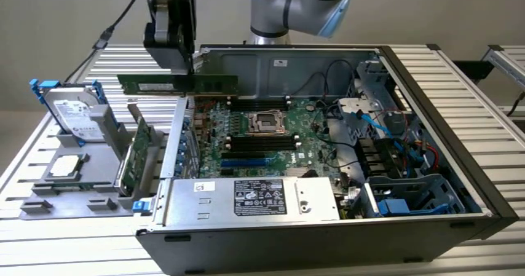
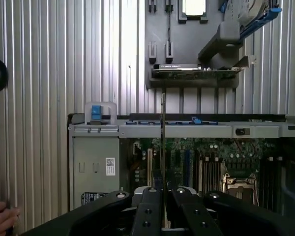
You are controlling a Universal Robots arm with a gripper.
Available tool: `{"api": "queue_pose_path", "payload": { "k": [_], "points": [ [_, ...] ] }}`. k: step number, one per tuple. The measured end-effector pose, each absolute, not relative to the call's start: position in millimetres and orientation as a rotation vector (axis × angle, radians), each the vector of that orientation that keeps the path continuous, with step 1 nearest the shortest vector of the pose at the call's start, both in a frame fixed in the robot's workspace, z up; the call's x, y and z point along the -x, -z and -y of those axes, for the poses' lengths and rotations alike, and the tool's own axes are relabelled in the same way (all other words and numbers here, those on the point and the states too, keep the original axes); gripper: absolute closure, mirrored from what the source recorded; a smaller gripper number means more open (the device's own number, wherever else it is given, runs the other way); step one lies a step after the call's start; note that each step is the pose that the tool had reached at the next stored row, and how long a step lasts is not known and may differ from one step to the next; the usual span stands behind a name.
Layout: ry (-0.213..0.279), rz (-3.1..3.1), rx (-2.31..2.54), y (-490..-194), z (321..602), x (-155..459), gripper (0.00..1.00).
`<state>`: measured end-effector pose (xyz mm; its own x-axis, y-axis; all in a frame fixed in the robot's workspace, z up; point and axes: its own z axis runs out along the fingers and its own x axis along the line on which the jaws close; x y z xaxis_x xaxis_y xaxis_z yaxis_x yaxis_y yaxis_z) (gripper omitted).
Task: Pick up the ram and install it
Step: 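Pick up the ram and move it above insertion slot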
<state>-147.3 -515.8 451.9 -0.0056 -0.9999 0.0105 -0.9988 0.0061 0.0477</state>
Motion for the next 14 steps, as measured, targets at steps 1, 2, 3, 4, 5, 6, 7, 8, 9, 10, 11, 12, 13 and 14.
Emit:
{"api": "queue_pose_path", "payload": {
  "k": [1,2,3,4,5,6,7,8,9,10,11,12,13,14],
  "points": [
    [0.041,2.199,-2.186,-451,515,143,0.86],
    [0.041,2.199,-2.186,-449,513,138,0.86],
    [0.041,2.199,-2.186,-447,512,134,0.86],
    [0.041,2.199,-2.186,-446,510,129,0.86],
    [0.041,2.199,-2.186,-444,508,125,0.86],
    [0.041,2.199,-2.186,-442,506,120,0.86],
    [0.041,2.199,-2.186,-440,503,116,0.86],
    [0.041,2.199,-2.186,-438,501,111,0.86],
    [0.041,2.199,-2.186,-436,498,107,0.86],
    [0.041,2.199,-2.186,-435,495,103,0.86],
    [0.041,2.199,-2.186,-433,492,99,0.86],
    [0.041,2.199,-2.186,-431,489,95,0.86],
    [0.041,2.199,-2.186,-429,487,91,0.86],
    [0.041,2.199,-2.186,-427,484,87,0.86]
  ]
}}
